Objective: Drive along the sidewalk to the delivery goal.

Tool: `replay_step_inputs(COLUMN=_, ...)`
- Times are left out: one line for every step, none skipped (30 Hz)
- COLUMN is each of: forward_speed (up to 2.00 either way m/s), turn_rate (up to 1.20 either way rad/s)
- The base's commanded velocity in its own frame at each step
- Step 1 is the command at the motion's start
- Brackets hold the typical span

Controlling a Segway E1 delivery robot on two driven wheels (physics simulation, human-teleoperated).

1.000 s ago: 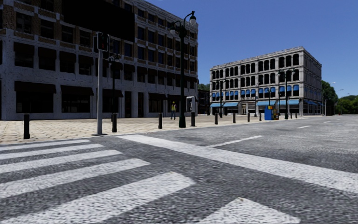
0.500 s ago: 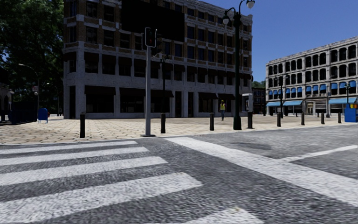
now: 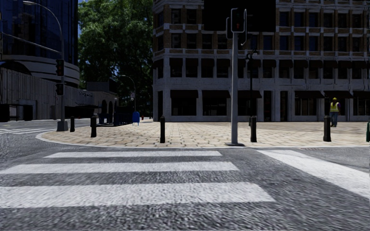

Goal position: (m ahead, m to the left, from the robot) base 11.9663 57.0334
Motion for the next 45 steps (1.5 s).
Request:
replay_step_inputs(forward_speed=2.0, turn_rate=0.92)
replay_step_inputs(forward_speed=2.0, turn_rate=0.9)
replay_step_inputs(forward_speed=2.0, turn_rate=0.81)
replay_step_inputs(forward_speed=2.0, turn_rate=0.81)
replay_step_inputs(forward_speed=2.0, turn_rate=0.65)
replay_step_inputs(forward_speed=2.0, turn_rate=0.59)
replay_step_inputs(forward_speed=2.0, turn_rate=0.56)
replay_step_inputs(forward_speed=2.0, turn_rate=0.56)
replay_step_inputs(forward_speed=2.0, turn_rate=0.49)
replay_step_inputs(forward_speed=2.0, turn_rate=0.0)
replay_step_inputs(forward_speed=2.0, turn_rate=0.0)
replay_step_inputs(forward_speed=2.0, turn_rate=0.0)
replay_step_inputs(forward_speed=2.0, turn_rate=0.0)
replay_step_inputs(forward_speed=2.0, turn_rate=0.0)
replay_step_inputs(forward_speed=2.0, turn_rate=0.0)
replay_step_inputs(forward_speed=2.0, turn_rate=0.0)
replay_step_inputs(forward_speed=2.0, turn_rate=0.0)
replay_step_inputs(forward_speed=2.0, turn_rate=0.0)
replay_step_inputs(forward_speed=2.0, turn_rate=0.0)
replay_step_inputs(forward_speed=2.0, turn_rate=0.0)
replay_step_inputs(forward_speed=2.0, turn_rate=0.0)
replay_step_inputs(forward_speed=2.0, turn_rate=0.0)
replay_step_inputs(forward_speed=2.0, turn_rate=0.0)
replay_step_inputs(forward_speed=2.0, turn_rate=0.0)
replay_step_inputs(forward_speed=2.0, turn_rate=0.0)
replay_step_inputs(forward_speed=2.0, turn_rate=0.0)
replay_step_inputs(forward_speed=2.0, turn_rate=0.0)
replay_step_inputs(forward_speed=2.0, turn_rate=0.11)
replay_step_inputs(forward_speed=2.0, turn_rate=0.11)
replay_step_inputs(forward_speed=2.0, turn_rate=0.28)
replay_step_inputs(forward_speed=2.0, turn_rate=0.35)
replay_step_inputs(forward_speed=2.0, turn_rate=0.37)
replay_step_inputs(forward_speed=2.0, turn_rate=0.37)
replay_step_inputs(forward_speed=2.0, turn_rate=0.38)
replay_step_inputs(forward_speed=2.0, turn_rate=0.38)
replay_step_inputs(forward_speed=2.0, turn_rate=0.38)
replay_step_inputs(forward_speed=2.0, turn_rate=0.4)
replay_step_inputs(forward_speed=2.0, turn_rate=0.42)
replay_step_inputs(forward_speed=2.0, turn_rate=0.44)
replay_step_inputs(forward_speed=2.0, turn_rate=0.44)
replay_step_inputs(forward_speed=2.0, turn_rate=0.45)
replay_step_inputs(forward_speed=2.0, turn_rate=0.46)
replay_step_inputs(forward_speed=2.0, turn_rate=0.46)
replay_step_inputs(forward_speed=2.0, turn_rate=0.47)
replay_step_inputs(forward_speed=2.0, turn_rate=0.47)
